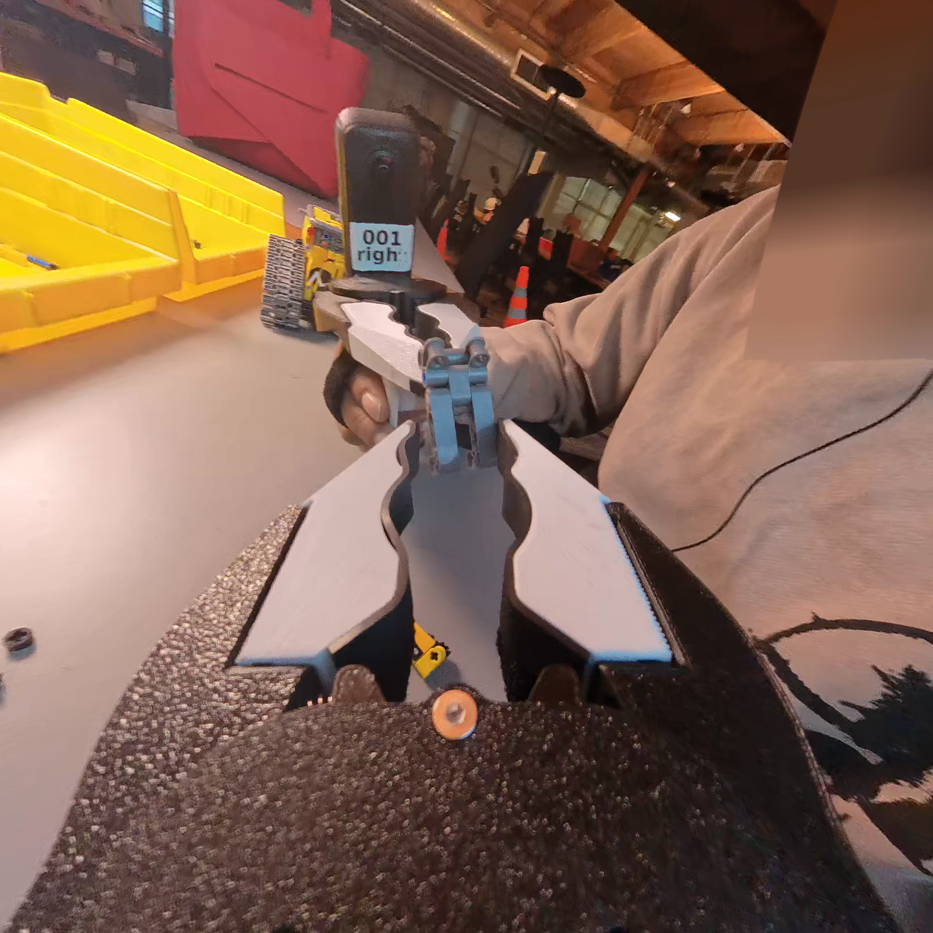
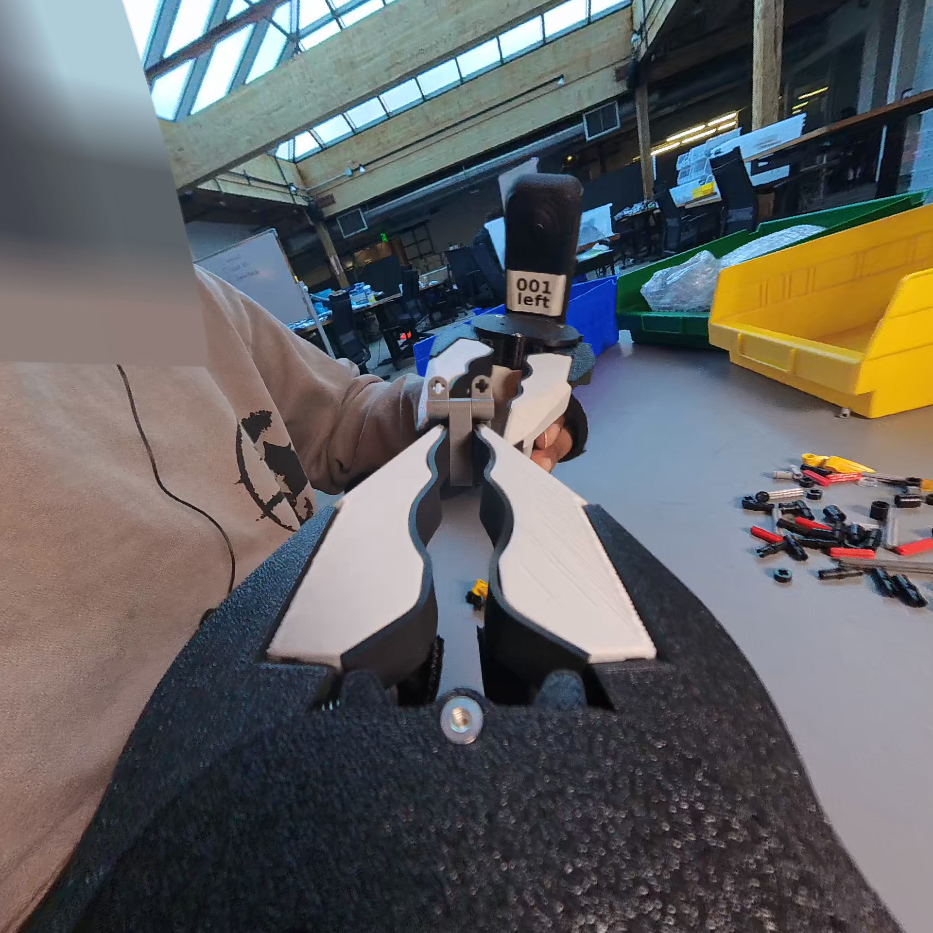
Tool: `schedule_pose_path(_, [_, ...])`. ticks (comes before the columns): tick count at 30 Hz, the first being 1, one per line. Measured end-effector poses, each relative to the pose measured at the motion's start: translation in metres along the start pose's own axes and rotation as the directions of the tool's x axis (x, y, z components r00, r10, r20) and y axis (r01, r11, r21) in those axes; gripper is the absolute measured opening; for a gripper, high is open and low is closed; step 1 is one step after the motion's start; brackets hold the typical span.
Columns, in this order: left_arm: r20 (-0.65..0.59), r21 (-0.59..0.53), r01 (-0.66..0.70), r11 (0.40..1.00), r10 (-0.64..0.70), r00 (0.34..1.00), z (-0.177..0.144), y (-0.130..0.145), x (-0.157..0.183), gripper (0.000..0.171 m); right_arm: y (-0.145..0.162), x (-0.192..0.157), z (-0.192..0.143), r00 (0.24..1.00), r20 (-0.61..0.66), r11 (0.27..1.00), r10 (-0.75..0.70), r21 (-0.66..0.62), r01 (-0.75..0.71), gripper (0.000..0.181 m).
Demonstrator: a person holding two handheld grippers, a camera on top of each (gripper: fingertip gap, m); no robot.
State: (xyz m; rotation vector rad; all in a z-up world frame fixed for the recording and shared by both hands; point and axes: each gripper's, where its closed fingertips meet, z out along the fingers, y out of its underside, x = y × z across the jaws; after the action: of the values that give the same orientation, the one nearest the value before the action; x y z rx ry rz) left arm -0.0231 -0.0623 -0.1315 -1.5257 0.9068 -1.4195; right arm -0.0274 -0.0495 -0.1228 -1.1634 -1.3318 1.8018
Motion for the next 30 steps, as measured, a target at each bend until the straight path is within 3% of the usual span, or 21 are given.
schedule_pose_path(8, [-0.339,-0.012,0.201,0.98,-0.193,0.921,0.001,0.0,0.038,0.029,0.003,-0.029,0.006,0.974,0.223,0.998,0.051,-0.055,-0.039,0.005])
schedule_pose_path(14, [-0.369,-0.045,0.241,0.97,-0.24,0.898,0.009,0.005,0.041,0.018,0.009,-0.038,0.002,0.954,0.289,0.995,0.077,-0.085,-0.055,0.006])
schedule_pose_path(16, [-0.307,-0.018,0.216,0.976,-0.211,0.928,0.009,0.003,0.032,0.015,0.007,-0.03,0.001,0.967,0.244,0.995,0.071,-0.078,-0.054,0.007])
schedule_pose_path(19, [-0.131,0.059,0.188,0.98,-0.179,0.975,-0.002,-0.008,0.003,0.006,0.003,0.008,-0.007,1.0,0.02,0.996,0.021,-0.084,-0.019,0.018])
schedule_pose_path(22, [0.183,0.065,0.114,0.991,-0.124,0.975,-0.024,-0.008,-0.043,0.007,0.02,0.048,-0.027,0.976,-0.213,0.97,-0.036,-0.243,-0.017,0.019])
schedule_pose_path(24, [0.348,0.051,0.051,0.997,-0.066,0.935,-0.041,-0.008,-0.065,0.006,0.054,0.064,-0.04,0.944,-0.315,0.89,-0.099,-0.452,-0.058,0.021])
schedule_pose_path(26, [0.439,0.039,0.003,0.999,-0.02,0.898,-0.051,-0.011,-0.077,0.006,0.088,0.064,-0.043,0.932,-0.338,0.788,-0.134,-0.606,-0.106,0.029])
schedule_pose_path(30, [0.503,-0.018,-0.03,0.999,0.035,0.864,-0.053,-0.004,-0.086,0.007,0.106,0.057,-0.033,0.916,-0.349,0.693,-0.199,-0.711,-0.12,0.031])
